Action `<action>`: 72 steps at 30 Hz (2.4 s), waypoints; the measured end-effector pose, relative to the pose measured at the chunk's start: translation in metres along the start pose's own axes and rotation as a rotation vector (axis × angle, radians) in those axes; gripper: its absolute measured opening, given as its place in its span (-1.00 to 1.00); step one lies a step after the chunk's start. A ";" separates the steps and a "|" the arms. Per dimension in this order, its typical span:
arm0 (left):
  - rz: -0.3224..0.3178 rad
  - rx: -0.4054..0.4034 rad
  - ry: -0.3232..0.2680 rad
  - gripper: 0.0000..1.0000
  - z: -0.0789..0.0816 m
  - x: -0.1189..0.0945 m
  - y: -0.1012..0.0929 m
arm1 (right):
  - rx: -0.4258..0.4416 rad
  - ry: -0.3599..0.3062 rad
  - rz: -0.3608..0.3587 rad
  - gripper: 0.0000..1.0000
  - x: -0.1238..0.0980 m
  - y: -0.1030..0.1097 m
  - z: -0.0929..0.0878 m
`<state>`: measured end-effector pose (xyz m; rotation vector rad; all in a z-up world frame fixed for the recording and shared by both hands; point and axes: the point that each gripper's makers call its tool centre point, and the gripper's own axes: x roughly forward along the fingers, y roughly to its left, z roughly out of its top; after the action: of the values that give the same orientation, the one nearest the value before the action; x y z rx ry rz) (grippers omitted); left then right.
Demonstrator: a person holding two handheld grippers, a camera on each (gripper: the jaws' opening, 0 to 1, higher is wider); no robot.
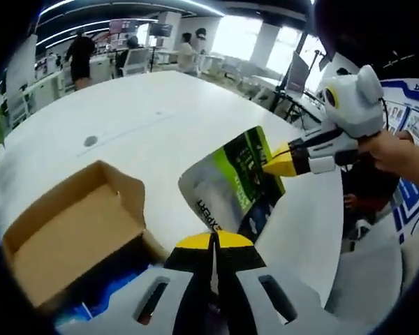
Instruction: Operate the shoe box by opening the lid, removing the specified soft item, and placing it in the target area until the item is outside and the box remains undamaged.
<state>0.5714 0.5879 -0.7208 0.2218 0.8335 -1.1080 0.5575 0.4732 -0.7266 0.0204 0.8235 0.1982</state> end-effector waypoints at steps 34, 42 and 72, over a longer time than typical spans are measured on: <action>0.058 0.411 0.302 -1.00 -0.019 0.058 0.009 | -0.014 0.026 -0.052 -1.00 0.042 -0.030 -0.022; 0.083 0.470 0.320 -1.00 -0.021 0.064 0.013 | -0.019 0.032 -0.049 -1.00 0.050 -0.031 -0.025; 0.131 0.635 0.336 -0.90 -0.026 0.066 0.019 | -0.067 0.081 -0.056 -1.00 0.062 -0.033 -0.037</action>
<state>0.5880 0.5646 -0.7888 1.0004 0.7244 -1.2023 0.5770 0.4503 -0.8003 -0.0740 0.8965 0.1746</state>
